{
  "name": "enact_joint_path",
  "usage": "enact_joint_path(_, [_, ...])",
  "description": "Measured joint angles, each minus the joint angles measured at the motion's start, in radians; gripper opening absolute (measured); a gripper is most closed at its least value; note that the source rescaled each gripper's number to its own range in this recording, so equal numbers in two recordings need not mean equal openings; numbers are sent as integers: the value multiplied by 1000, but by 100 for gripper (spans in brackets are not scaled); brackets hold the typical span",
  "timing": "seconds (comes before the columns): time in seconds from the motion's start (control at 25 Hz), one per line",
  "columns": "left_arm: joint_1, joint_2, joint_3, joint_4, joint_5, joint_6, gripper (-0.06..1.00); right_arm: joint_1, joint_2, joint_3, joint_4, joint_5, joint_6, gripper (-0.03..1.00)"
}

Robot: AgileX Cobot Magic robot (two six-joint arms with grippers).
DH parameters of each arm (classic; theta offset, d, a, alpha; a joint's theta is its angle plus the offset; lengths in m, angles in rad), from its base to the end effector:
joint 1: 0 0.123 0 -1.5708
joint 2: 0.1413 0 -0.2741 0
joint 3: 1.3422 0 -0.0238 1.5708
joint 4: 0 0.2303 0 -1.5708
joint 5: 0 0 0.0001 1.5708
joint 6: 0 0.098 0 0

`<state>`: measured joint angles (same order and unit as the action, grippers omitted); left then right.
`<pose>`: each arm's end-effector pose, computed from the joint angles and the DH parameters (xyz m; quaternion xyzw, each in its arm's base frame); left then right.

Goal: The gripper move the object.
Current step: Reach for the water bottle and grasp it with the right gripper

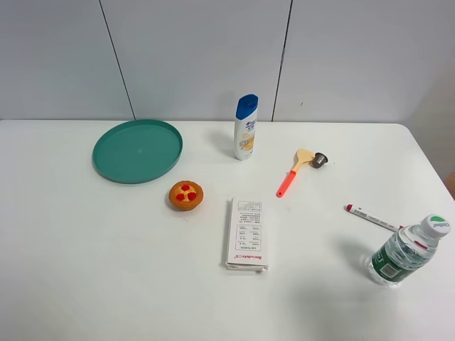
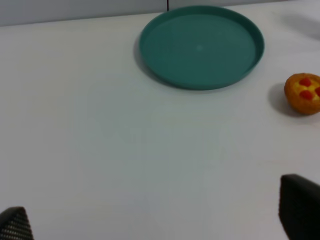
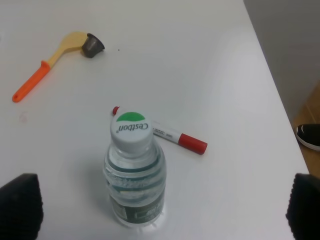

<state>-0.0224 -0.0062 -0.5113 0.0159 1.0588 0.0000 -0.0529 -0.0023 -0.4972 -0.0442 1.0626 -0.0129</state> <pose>-0.0076 0.0015 0.2674 0.0091 0.8480 0.0020 0.5299 -0.0060 -0.0035 0.2634 0.0179 0.8534 -0.0392 0.5194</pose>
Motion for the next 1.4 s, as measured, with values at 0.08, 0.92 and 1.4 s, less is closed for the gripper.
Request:
enact_joint_path(0.08, [0, 0, 0, 0, 0, 0, 100, 0, 0, 0, 0, 0, 0, 100])
enact_joint_path(0.92, [0, 0, 0, 0, 0, 0, 100, 0, 22, -1, 109, 3, -158, 100])
enact_joint_path(1.4, [0, 0, 0, 0, 0, 0, 100, 0, 785, -333, 200, 138, -319, 98])
